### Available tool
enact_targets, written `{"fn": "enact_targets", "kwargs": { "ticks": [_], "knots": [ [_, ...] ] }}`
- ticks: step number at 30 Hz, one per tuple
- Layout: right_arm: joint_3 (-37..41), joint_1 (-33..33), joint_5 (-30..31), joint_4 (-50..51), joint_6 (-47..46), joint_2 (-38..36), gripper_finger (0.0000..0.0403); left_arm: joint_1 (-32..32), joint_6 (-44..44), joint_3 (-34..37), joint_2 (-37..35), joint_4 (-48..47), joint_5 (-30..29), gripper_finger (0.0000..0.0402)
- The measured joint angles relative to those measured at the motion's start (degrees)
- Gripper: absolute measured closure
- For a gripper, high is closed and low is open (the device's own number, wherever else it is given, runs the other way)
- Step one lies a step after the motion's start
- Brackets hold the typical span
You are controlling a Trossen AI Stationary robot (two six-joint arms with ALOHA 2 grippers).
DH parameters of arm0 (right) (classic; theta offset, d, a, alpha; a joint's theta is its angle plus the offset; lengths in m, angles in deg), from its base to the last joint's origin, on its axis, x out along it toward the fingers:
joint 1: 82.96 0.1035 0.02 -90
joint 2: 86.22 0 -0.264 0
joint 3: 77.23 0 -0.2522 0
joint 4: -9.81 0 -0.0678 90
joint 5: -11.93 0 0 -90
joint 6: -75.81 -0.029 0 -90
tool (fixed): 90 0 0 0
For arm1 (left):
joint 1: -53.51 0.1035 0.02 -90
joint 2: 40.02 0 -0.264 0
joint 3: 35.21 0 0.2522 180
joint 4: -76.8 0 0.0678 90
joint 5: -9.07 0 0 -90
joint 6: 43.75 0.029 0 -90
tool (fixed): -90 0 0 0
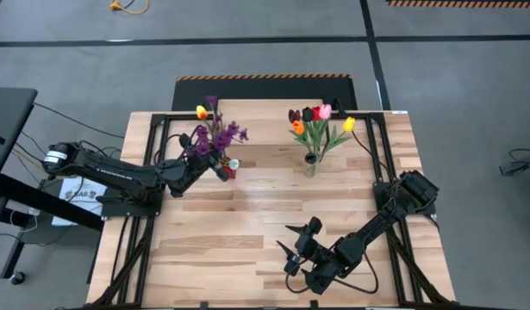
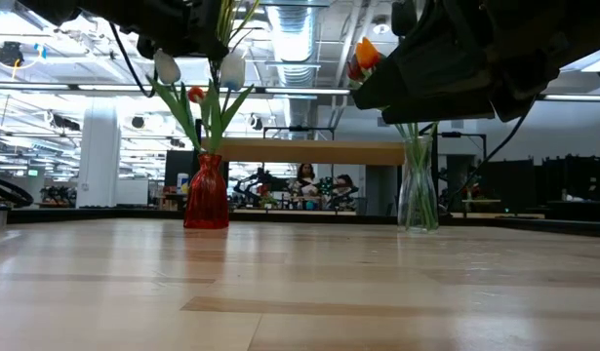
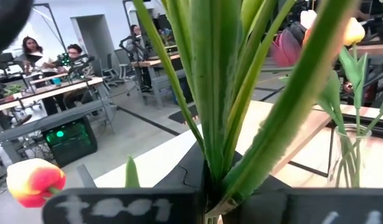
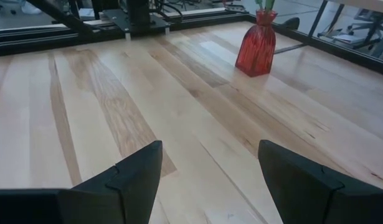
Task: Pick and place flowers into a vace then onto a shelf
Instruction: Put the purple flowers into the red vase
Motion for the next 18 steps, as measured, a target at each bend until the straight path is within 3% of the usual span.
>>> {"fn": "enact_targets", "kwargs": {
  "ticks": [18],
  "knots": [
    [0.0,0.0,-0.1,0.0,0.0,0.0,0.0143,-1.0,-0.6,0.0,-0.1,-1.8,0.0,0.0401]
  ]
}}
